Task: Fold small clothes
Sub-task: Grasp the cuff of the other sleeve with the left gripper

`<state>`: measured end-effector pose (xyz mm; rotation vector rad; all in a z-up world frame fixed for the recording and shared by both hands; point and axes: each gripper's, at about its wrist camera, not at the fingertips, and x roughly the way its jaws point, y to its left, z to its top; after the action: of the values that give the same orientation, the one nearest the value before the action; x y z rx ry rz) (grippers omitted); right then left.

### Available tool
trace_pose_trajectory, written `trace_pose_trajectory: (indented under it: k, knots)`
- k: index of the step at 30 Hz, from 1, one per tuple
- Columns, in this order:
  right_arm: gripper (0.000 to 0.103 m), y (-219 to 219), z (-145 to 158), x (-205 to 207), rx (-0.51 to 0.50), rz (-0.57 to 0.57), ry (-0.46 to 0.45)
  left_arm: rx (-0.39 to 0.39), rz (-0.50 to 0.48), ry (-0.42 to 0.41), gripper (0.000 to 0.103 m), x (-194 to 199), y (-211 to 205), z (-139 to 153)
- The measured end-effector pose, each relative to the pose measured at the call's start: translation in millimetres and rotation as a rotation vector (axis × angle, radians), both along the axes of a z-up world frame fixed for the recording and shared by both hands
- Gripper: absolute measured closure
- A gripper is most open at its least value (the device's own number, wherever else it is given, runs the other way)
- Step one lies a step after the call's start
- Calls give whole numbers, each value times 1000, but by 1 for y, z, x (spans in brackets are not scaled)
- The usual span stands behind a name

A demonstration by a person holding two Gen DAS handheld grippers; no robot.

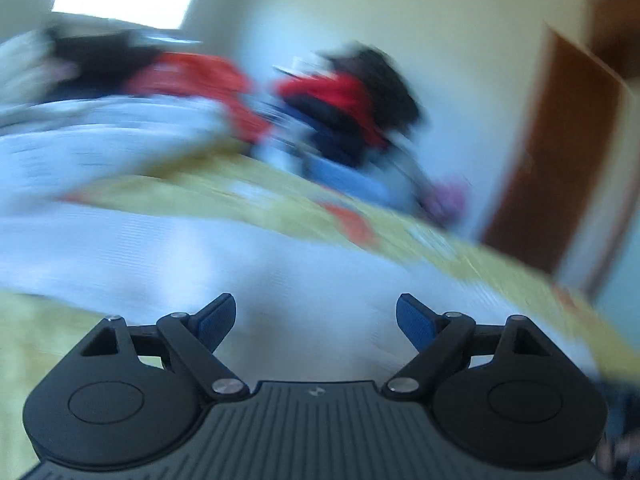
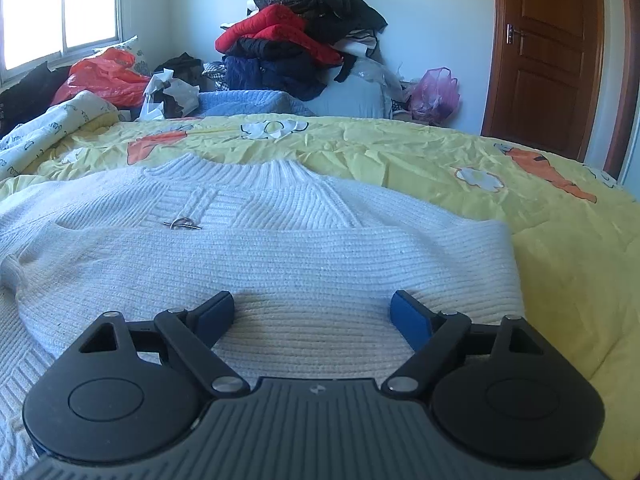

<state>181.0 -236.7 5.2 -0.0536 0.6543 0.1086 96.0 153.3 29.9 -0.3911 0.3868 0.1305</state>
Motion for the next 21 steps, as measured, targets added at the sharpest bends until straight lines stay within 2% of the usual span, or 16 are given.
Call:
trace_pose_trajectory:
  k: [2,4,6,8,10,14,17,18,20,21]
  knots:
    - [17,0,0,0,-1,0,-1,-99,193,-14,15,-17,59,4]
    - [16,0,0,0,0,1,-2,-273,407,-44,15,-40,125,0]
    - [16,0,0,0,1,1,-2,-451,568,-81,16,-63,176,-8]
    - [16,1,0,0,2,0,-3,-579,665,-108,16,-80,210,-19]
    - [16,0,0,0,2,0,-3,-668,695,-122,16,-87,231,-28]
    - [16,-1,0,0,3,0,-4,-806,637,-107,16,-75,250,-49]
    - [16,-1,0,0,1,0,-5,-763,619,-97,18,-63,253,-51]
    - [16,-1,0,0,3,0,-4,-741,614,-89,25,-57,254,-50]
    - [16,-1,0,0,5,1,-4,-689,635,-41,59,-46,261,-51]
    - [16,-1,0,0,7,0,-5,-673,642,9,87,-41,264,-52]
